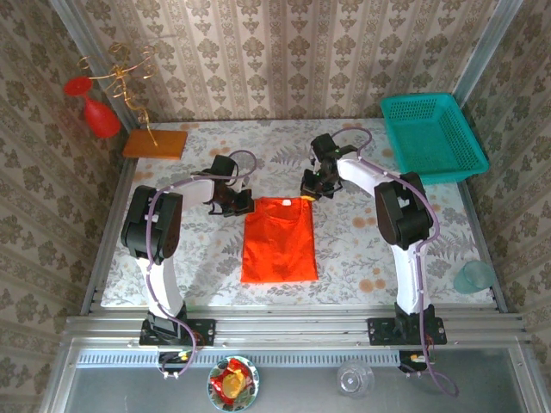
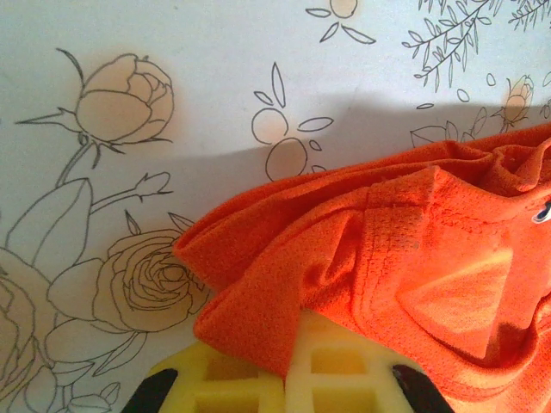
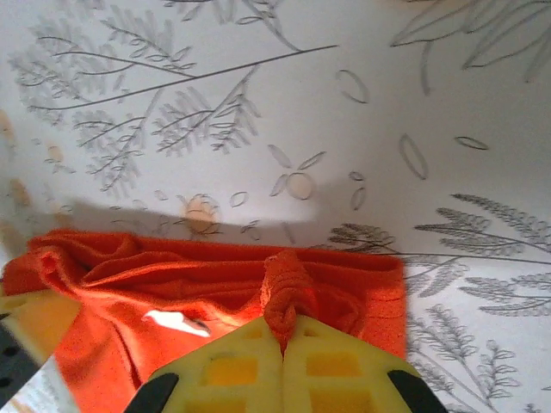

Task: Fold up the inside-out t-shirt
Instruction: Smooth out the T-shirt at the center of the table.

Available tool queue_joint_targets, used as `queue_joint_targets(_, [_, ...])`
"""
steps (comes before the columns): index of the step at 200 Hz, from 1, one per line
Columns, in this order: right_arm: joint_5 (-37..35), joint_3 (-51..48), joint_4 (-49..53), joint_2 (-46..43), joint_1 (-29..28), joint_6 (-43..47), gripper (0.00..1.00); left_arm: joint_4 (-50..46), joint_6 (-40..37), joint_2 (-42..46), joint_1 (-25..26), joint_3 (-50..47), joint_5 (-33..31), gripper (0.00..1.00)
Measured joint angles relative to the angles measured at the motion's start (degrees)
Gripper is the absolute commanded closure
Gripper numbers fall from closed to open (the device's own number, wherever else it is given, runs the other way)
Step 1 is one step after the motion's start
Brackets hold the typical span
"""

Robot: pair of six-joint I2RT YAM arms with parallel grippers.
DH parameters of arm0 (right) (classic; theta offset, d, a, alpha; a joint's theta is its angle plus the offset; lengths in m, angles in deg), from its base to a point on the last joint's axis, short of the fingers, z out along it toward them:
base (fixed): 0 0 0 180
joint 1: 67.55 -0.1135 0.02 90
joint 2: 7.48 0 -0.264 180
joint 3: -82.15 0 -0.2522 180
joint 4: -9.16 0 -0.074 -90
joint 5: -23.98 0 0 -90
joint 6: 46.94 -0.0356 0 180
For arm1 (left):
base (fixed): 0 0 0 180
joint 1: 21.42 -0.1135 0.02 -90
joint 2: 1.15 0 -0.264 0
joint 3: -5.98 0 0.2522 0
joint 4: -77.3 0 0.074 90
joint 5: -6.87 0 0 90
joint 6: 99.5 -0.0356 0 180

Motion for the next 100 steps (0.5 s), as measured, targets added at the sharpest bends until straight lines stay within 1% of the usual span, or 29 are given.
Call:
queue_joint_targets(34, [3.21,-1.46,-3.21,-0.09,0.59,-1.44,1.00,-0.28,0.00,0.00,0.00,0.02,0.00,1.00])
queue_joint_targets(77, [4.35,-3.76,-4.52,0.28,2.47,-1.97,1.00,-0.42,0.00,0.00,0.00,0.02,0.00,1.00])
queue_joint_targets(100, [4.39,-3.76,-4.50,1.03,3.02,-1.97,0.95,-0.42,0.00,0.00,0.00,0.02,0.00,1.00])
